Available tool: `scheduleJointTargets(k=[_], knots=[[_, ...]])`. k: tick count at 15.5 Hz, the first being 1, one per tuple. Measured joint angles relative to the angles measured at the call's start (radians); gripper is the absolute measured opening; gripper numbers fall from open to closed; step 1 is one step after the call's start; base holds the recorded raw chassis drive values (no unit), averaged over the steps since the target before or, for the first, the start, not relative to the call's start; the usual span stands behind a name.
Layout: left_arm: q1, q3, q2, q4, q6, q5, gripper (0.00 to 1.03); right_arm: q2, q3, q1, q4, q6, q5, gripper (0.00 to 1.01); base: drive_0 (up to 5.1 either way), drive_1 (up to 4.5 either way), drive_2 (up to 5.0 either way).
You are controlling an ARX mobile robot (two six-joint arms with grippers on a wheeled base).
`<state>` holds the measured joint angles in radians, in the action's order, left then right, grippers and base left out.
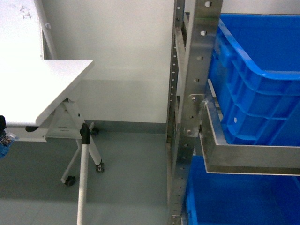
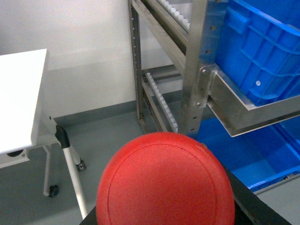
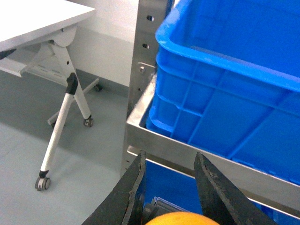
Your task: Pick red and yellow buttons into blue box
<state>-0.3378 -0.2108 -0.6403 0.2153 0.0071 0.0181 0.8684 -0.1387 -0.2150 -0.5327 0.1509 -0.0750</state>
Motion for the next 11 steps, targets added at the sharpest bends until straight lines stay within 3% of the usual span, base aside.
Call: scheduleJointTargets(k=[11], knots=[[0.000,0.000,-0.004,-0.004,0.000,0.000,0.33,0.000,0.000,0.000,0.003,0.000,0.000,0.29,5.0,-3.21,-1.4]])
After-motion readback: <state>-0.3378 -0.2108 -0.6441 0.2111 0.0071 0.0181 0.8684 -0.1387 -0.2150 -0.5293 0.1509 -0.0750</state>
